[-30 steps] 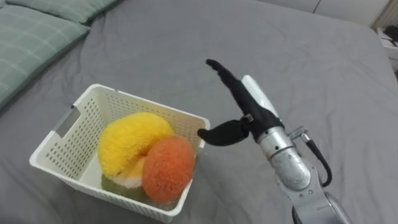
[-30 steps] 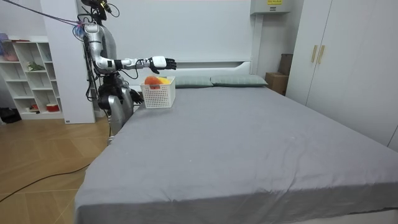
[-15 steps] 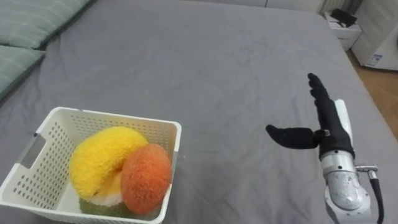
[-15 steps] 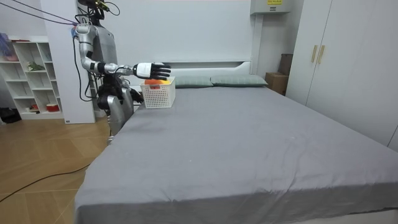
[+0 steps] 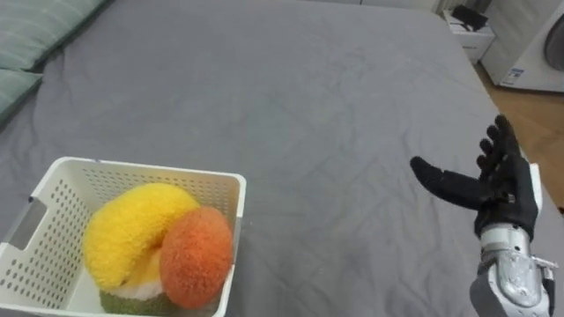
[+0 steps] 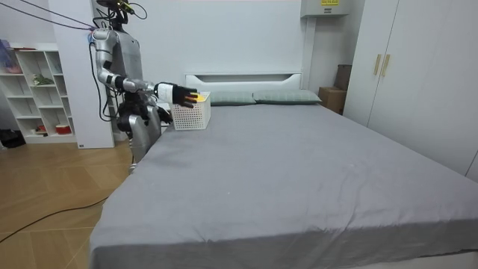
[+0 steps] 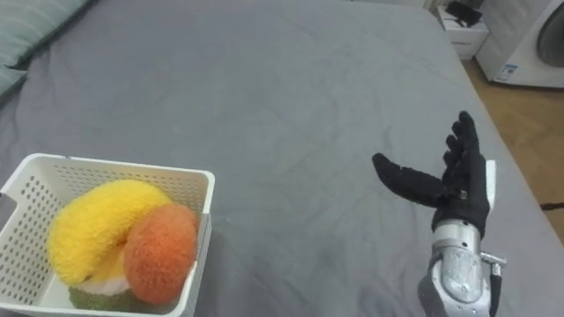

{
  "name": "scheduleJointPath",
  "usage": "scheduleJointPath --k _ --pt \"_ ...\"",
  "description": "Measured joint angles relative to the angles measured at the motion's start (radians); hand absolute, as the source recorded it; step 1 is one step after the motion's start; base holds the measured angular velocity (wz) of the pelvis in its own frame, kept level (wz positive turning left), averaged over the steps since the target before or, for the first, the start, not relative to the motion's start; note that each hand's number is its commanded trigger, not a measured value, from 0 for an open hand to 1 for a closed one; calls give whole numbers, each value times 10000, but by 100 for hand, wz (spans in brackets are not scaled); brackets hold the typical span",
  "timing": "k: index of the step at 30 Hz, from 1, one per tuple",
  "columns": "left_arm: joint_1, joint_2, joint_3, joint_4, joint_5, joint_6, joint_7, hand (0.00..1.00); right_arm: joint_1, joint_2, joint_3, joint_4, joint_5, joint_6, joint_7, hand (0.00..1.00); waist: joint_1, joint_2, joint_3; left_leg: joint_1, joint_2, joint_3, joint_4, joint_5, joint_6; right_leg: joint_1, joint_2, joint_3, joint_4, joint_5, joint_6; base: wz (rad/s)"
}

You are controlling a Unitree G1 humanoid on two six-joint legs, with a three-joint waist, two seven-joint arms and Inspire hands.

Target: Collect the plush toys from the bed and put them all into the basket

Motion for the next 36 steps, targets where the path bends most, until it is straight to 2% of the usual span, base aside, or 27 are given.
scheduleJointPath --k 2,6,8,11,13,14,19,27,30,34,36 --pt "65 -33 20 0 -17 0 16 0 177 95 -284 1091 1150 25 53 0 -81 56 21 -9 4 -13 35 -44 0 13 1 -1 -7 -1 1 -2" --pt "183 -40 93 52 -28 0 19 0 333 174 -799 3565 2500 -8 95 0 -370 113 17 -5 -6 -163 56 -85 -2 129 7 -29 -24 -7 10 7" --pt "209 -99 218 88 -142 1 19 0 461 221 -914 5428 2692 37 84 0 -522 162 11 -10 -4 -220 76 -136 -8 184 11 -24 -22 -45 13 5" --pt "222 -136 375 271 -134 -27 6 0 542 278 -1169 6936 2436 53 87 0 -660 232 -18 -6 -30 -230 63 -136 -7 178 -8 -27 -21 -103 21 0" --pt "240 -145 603 348 -144 -61 15 0 631 299 -1327 8421 2440 57 26 0 -686 234 -70 43 -31 -192 51 -141 -15 178 -6 38 0 -187 13 0" --pt "244 -165 663 357 -143 -61 16 0 755 356 -1520 8861 2436 72 14 0 -702 266 -64 120 -35 -199 55 -139 -17 176 -8 14 -7 -211 18 0" --pt "263 -214 1084 375 -132 -57 11 0 1249 546 -1874 9431 2483 142 66 0 -831 341 -46 178 -24 -181 32 -149 -36 168 -2 8 24 -311 9 -1" --pt "240 -259 1166 525 -131 -67 -64 0 934 611 -2245 9787 3265 139 348 0 -884 373 -21 212 -20 -111 27 -168 -59 111 30 168 161 -332 -4 -4" --pt "242 -282 1143 528 -139 -67 -276 0 806 610 -1998 10121 3316 228 1002 0 -875 355 -25 202 -20 -123 35 -176 -74 118 36 137 94 -358 -9 0" --pt "232 -329 1148 528 -137 -50 -406 0 731 635 -1173 10609 3220 736 2085 0 -810 327 -58 188 -14 -160 42 -195 -107 168 67 46 12 -341 -37 3" --pt "240 -331 1151 532 -117 -26 -406 0 739 666 -850 10685 2991 847 2403 0 -796 340 -55 178 -5 -156 43 -208 -126 168 88 45 8 -331 -52 0"
